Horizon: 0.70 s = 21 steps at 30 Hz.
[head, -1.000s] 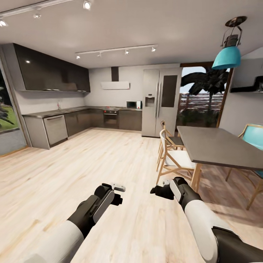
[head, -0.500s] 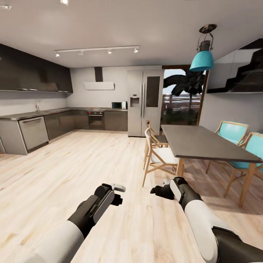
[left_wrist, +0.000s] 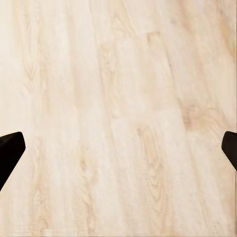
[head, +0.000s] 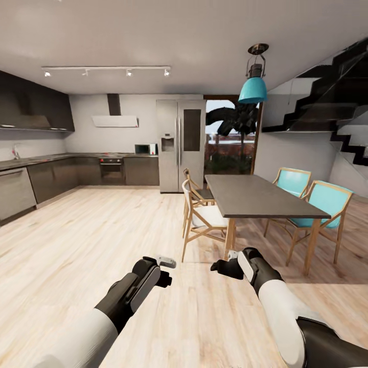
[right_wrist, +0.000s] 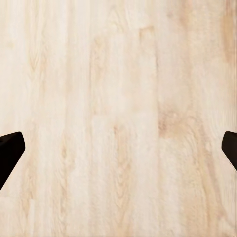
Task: Place each of the two pumpkins and all three candles from the living room inside a cabinet in the living room (use any cabinet), then make sure every cabinet is closed, and position the cauldron so it is next to a table in the living room.
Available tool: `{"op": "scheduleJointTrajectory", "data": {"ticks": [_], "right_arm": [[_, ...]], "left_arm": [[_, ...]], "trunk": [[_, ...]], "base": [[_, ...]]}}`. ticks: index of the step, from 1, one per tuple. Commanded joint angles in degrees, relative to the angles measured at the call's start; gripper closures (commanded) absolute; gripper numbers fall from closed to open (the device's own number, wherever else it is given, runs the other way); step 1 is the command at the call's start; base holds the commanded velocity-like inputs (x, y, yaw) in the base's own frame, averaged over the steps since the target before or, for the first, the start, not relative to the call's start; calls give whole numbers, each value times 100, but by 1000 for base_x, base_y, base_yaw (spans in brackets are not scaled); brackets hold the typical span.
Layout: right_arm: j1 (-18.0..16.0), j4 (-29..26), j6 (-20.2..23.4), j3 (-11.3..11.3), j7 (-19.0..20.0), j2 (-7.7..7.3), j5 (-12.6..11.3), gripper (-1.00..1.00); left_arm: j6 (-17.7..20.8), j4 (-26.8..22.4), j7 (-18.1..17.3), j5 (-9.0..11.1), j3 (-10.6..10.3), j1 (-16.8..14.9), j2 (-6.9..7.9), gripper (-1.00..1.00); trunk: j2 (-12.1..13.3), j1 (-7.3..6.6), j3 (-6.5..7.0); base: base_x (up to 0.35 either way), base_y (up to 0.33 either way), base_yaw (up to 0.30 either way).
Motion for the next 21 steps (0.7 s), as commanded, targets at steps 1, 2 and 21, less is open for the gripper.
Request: {"op": "scheduleJointTrajectory", "data": {"ticks": [1, 2, 21], "right_arm": [[-4, -7, 25, -30, 6, 6, 1, -100], [-4, -7, 25, -31, 6, 6, 1, -100], [-4, -7, 25, -32, 5, 5, 1, -100]], "left_arm": [[12, -13, 60, 61, -10, -2, 2, -100], [12, -16, 59, 61, -12, -3, 2, -100], [3, -25, 64, 60, -17, 0, 1, -100]], "trunk": [[-3, 0, -3], [-3, 0, 2], [-3, 0, 82]], "base": [[0, 0, -272], [0, 0, -272], [0, 0, -272]]}}
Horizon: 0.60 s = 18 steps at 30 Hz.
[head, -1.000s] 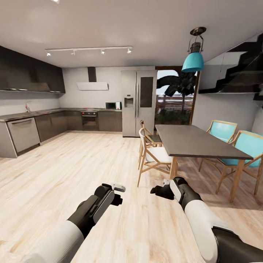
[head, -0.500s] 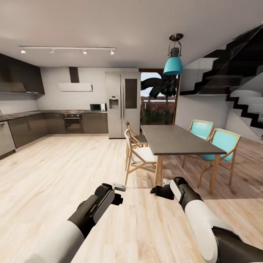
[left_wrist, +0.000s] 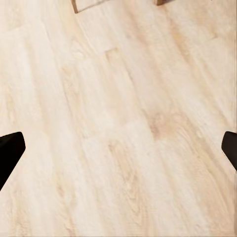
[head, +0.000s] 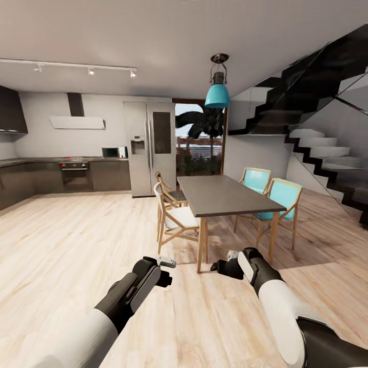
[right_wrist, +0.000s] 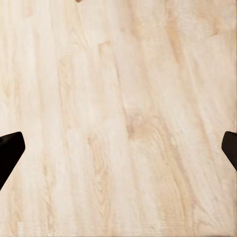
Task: Place each of the two pumpkins and all three candles from the living room inside a cabinet in the living room (use any cabinet), then make sure every cabinet is closed, and position the cauldron so it is next to a table in the living room.
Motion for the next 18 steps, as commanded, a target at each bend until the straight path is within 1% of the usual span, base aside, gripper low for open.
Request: {"op": "scheduleJointTrajectory", "data": {"ticks": [1, 18], "right_arm": [[-4, -7, 25, -33, 7, 5, 1, -100], [-4, -7, 25, -32, 6, 5, 1, -100]], "left_arm": [[12, -6, 58, 61, -11, -4, 3, -100], [12, -6, 50, 61, -12, -3, 3, -100]], "trunk": [[-4, 0, -3], [-4, 0, 67]], "base": [[0, 0, -272], [0, 0, -272]]}}
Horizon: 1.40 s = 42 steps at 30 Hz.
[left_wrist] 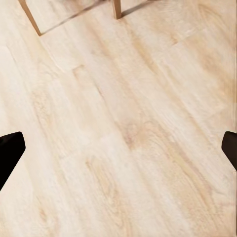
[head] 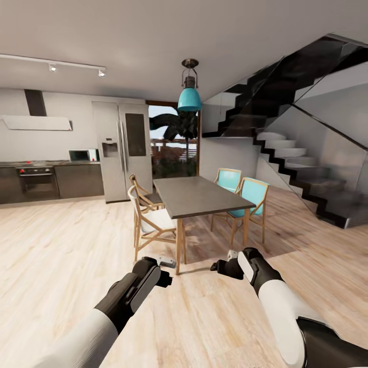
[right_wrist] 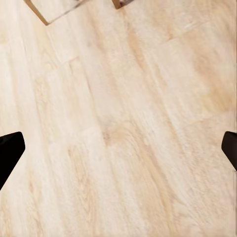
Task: Place each of the two pumpkins and all three candles from the living room inside a cabinet in the living room (use any cabinet), then make sure every cabinet is closed, and position the cauldron so it is next to a table in the living room.
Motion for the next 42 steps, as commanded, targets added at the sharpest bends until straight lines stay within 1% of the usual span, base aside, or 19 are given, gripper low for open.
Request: {"op": "scheduleJointTrajectory", "data": {"ticks": [1, 35, 39, 42], "right_arm": [[-4, -7, 25, -34, 7, 5, 1, -100], [-4, -7, 25, -37, 8, 5, 1, -100], [-5, -7, 30, -168, 6, 6, 2, -100], [-7, -7, 39, -394, 1, 0, 7, -100]], "left_arm": [[12, -6, 58, 61, -11, -6, 3, -100], [12, -6, 64, 60, -11, -6, -4, -100], [12, -6, 66, 61, -11, -5, -5, -100], [12, -3, 67, 55, -11, -5, -5, -100]], "trunk": [[-4, 0, -3], [-4, 0, 110], [-4, 0, 105], [-4, 0, 95]], "base": [[0, 0, -272], [0, 0, -268], [0, 0, -190], [0, 0, -100]]}}
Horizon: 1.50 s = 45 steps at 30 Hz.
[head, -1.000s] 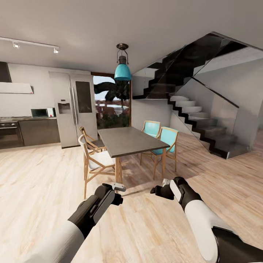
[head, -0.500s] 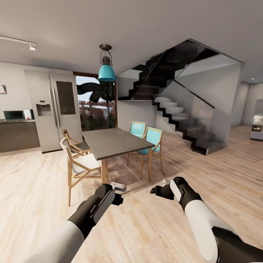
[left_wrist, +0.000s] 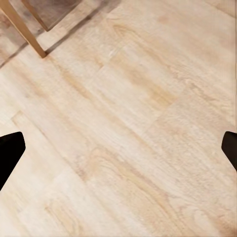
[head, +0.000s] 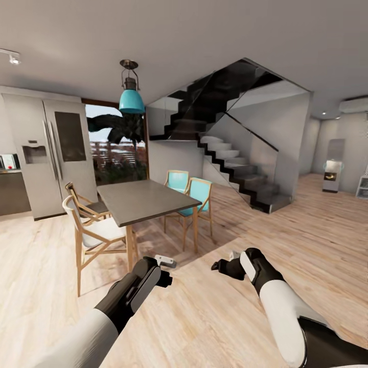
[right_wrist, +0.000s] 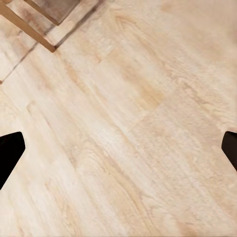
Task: Place each of the two pumpkins and all three candles from the living room inside a cabinet in the living room (use any cabinet), then make sure every cabinet is closed, and position the cauldron so it is next to a table in the living room.
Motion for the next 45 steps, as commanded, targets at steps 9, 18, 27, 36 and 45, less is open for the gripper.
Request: {"op": "scheduleJointTrajectory", "data": {"ticks": [9, 18, 27, 36, 45], "right_arm": [[-9, -8, 21, -129, -11, 2, 1, -100], [218, 163, 2, -385, 4, -388, 3, -100], [949, 190, -75, -564, 60, -864, -6, -100], [1023, 162, -84, -753, 203, -1072, -19, -100], [1027, 163, -85, -975, 585, -1375, -30, -100]], "left_arm": [[11, -1, 64, 58, -11, -4, 4, -100], [6, 9, 59, 58, -15, -5, -41, -100], [4, 9, 62, 58, -20, -4, -51, -100], [3, 11, 62, 58, -20, -5, -69, -100], [3, 57, 67, 55, -22, -12, -130, -100]], "trunk": [[-4, 0, -70], [-4, 0, -152], [-4, 0, -234], [-4, 0, -313], [-4, 0, -391]], "base": [[0, 0, -19], [0, 0, -30], [0, 0, -145], [0, 0, -167], [0, -150, -167]]}}
